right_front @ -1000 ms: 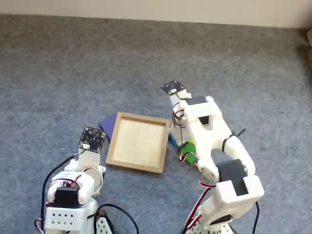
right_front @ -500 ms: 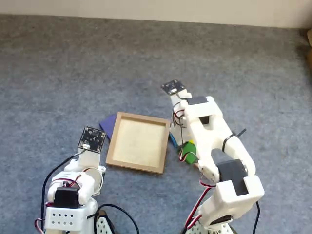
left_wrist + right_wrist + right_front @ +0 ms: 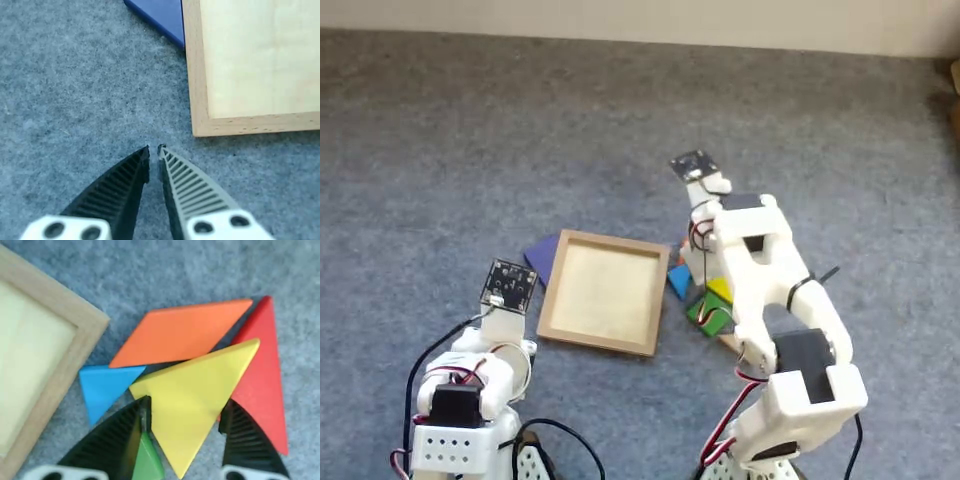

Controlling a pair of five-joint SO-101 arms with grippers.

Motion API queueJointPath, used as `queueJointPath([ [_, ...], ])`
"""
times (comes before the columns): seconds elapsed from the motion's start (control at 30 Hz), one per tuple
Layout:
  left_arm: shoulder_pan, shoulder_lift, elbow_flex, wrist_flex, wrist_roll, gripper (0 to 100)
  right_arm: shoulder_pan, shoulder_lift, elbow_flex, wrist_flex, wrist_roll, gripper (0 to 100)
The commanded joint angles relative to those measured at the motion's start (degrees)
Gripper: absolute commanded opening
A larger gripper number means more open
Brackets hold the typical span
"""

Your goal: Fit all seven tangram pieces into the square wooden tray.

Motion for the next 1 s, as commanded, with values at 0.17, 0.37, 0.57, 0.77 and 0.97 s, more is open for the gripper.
queueJointPath([
  [0.17,-0.57,-2.33,1.19,0.44,0.00,5,-1.89,0.22,-2.24,5.41,-2.64,20.4],
  [0.37,-0.57,-2.33,1.19,0.44,0.00,5,-5.14,0.57,-4.18,5.76,-5.80,28.2],
  [0.57,-0.57,-2.33,1.19,0.44,0.00,5,-7.34,0.66,-4.18,5.76,-5.80,28.2],
  [0.77,-0.57,-2.33,1.19,0.44,0.00,5,-8.31,0.84,-4.09,5.23,-5.89,28.2],
  [0.97,-0.57,-2.33,1.19,0.44,0.00,5,-8.40,1.36,-4.00,5.23,-5.89,28.4],
])
